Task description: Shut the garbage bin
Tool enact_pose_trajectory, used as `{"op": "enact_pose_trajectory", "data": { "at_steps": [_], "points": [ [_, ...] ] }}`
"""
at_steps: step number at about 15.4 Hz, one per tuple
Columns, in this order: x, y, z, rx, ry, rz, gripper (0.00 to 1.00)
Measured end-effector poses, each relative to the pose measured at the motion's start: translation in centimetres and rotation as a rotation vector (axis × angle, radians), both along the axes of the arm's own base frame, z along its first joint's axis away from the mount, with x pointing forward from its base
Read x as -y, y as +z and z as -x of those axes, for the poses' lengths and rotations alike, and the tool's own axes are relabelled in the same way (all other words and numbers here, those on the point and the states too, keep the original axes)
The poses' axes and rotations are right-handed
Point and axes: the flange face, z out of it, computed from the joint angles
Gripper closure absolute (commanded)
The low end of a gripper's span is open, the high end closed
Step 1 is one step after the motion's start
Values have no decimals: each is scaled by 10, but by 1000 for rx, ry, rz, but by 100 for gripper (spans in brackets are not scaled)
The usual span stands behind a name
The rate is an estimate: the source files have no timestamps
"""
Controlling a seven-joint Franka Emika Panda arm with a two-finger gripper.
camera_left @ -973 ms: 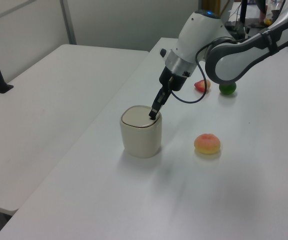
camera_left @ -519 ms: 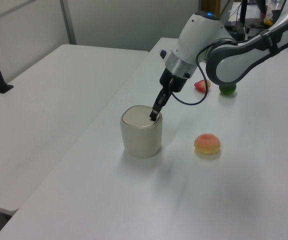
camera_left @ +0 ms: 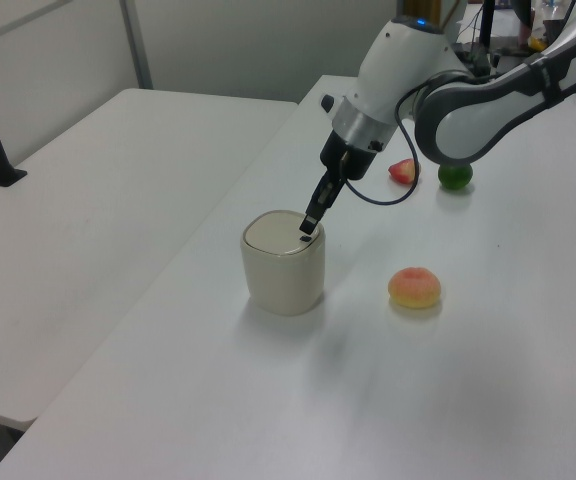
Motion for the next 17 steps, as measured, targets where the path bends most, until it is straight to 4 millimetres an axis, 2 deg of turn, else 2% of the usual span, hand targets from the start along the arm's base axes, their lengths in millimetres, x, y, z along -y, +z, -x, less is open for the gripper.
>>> {"op": "enact_pose_trajectory", "data": {
  "at_steps": [3,4,5,6,7,9,13,17],
  "points": [
    [6,24,7,-17,-5,8,93],
    [10,31,9,-30,-9,14,87],
    [16,41,12,-47,-15,22,74],
    [26,57,17,-71,-26,32,56],
    [37,73,25,-102,-37,40,42],
    [53,94,36,-159,-61,38,0],
    [95,137,60,-254,-114,14,0],
    [129,167,84,-320,-147,35,0]
  ]
}}
